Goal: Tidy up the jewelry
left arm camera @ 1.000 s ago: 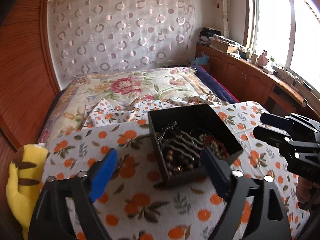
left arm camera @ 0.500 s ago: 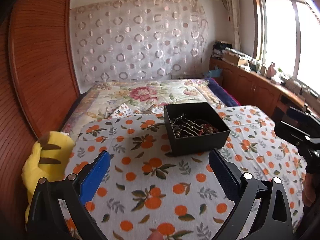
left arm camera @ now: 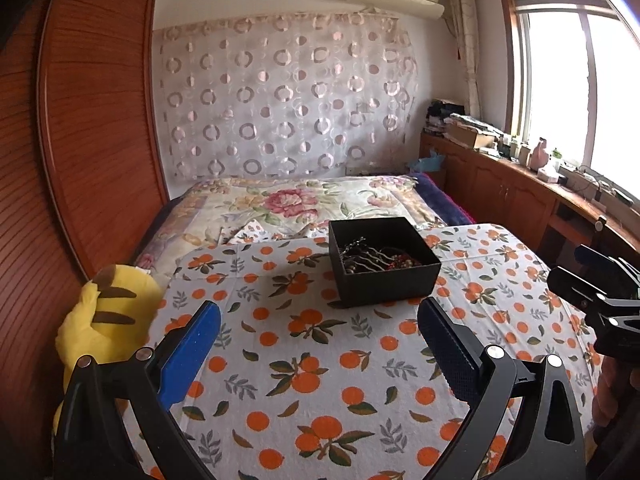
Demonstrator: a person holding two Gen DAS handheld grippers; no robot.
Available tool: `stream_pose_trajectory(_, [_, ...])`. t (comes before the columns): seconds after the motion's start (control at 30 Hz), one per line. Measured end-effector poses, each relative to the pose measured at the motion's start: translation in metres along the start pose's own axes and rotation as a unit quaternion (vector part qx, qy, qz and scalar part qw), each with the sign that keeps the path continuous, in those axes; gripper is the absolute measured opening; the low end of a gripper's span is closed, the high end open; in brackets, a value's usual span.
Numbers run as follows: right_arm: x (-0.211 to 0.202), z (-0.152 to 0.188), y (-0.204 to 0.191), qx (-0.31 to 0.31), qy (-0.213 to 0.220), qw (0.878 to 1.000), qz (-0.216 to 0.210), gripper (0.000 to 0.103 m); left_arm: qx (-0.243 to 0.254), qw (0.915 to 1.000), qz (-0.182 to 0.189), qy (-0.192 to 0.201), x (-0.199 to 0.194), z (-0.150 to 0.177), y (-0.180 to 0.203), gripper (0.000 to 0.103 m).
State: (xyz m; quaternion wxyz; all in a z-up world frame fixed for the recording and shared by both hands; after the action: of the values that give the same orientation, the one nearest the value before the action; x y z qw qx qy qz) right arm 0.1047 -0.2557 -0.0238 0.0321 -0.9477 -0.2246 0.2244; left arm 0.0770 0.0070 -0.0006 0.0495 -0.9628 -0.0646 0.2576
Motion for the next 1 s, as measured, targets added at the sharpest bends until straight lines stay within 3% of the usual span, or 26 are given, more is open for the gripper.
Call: stream_pose_trajectory(1.0, [-0.0072, -0.0010, 0.0030, 0.007, 0.015, 1.000, 0.008, 0.100, -0.002, 1.0000, 0.006, 0.000, -0.0071, 0.0045, 0.0072, 0.095])
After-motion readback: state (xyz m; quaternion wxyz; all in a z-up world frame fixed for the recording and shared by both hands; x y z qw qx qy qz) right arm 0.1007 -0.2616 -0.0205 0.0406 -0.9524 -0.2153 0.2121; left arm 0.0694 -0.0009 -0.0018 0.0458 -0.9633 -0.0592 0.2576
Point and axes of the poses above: each gripper's, at about its wrist camera, not at the fingertips, and x roughly the way its jaws point, y to its right, z to its underside, the point moved 1 cm from there along x, roughly the way its jaws point, and after that the axes turned 12 degrees about -z, right-handed, at the moved point
